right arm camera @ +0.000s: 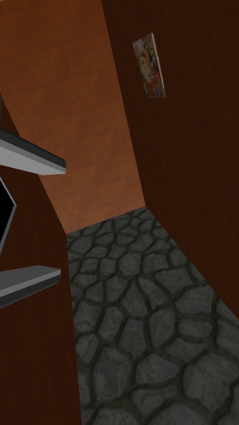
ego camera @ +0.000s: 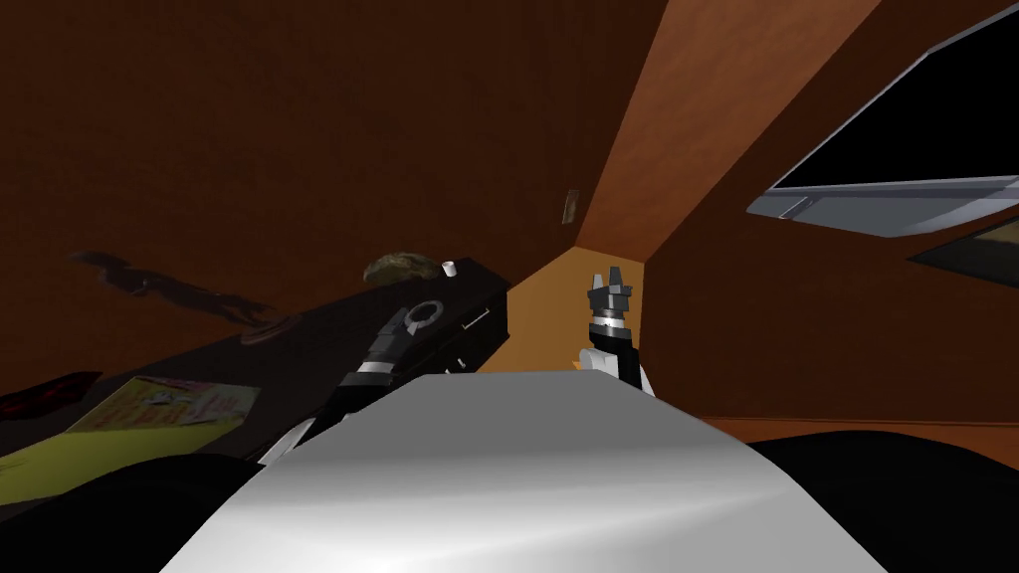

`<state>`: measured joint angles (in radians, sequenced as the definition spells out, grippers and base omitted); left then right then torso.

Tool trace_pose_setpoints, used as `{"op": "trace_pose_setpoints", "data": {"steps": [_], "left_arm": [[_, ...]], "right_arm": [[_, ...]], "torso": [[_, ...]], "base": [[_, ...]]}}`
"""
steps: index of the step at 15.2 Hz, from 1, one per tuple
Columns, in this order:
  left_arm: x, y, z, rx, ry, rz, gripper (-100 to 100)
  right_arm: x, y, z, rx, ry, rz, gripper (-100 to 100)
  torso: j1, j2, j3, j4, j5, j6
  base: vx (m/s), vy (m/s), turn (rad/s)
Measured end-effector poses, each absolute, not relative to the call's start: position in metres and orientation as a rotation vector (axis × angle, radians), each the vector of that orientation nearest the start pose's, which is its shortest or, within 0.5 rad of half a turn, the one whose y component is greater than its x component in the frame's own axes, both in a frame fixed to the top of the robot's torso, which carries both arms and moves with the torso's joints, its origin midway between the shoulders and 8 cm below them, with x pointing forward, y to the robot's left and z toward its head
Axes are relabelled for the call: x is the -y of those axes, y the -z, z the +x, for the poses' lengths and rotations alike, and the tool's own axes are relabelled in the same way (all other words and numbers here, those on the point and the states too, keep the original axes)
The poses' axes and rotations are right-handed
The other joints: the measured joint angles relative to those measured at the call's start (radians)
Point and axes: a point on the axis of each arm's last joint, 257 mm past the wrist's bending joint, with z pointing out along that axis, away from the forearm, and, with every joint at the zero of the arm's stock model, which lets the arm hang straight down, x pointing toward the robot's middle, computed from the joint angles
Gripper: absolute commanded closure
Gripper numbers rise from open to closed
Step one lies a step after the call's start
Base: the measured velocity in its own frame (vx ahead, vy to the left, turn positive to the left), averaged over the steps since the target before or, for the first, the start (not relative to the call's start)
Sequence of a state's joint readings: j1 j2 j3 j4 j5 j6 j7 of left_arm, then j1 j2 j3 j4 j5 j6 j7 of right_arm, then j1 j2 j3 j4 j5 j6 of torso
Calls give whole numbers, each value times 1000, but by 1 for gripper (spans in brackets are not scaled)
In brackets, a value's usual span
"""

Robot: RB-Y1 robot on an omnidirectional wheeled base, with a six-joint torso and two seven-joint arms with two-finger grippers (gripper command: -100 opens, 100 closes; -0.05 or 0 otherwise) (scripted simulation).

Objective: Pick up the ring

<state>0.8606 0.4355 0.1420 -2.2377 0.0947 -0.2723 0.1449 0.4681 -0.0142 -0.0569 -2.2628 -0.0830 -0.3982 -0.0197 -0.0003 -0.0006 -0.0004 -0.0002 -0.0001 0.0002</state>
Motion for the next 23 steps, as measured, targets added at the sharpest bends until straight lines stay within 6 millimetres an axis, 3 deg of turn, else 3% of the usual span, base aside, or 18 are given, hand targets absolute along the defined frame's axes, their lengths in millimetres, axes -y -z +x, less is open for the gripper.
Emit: {"op": "trace_pose_setpoints", "data": {"steps": [11,23], "left_arm": [[-431,203,259,-1489,821,-1130,-100],[-499,246,181,-1713,556,-1337,-100]], "right_arm": [[307,-9,361,-622,-1308,774,0],[307,-9,361,-622,-1308,774,0]], "torso": [[1,-1,-1,0,0,0],[1,-2,-1,0,0,0]], "base": [[25,-7,-128],[35,2,-148]]}}
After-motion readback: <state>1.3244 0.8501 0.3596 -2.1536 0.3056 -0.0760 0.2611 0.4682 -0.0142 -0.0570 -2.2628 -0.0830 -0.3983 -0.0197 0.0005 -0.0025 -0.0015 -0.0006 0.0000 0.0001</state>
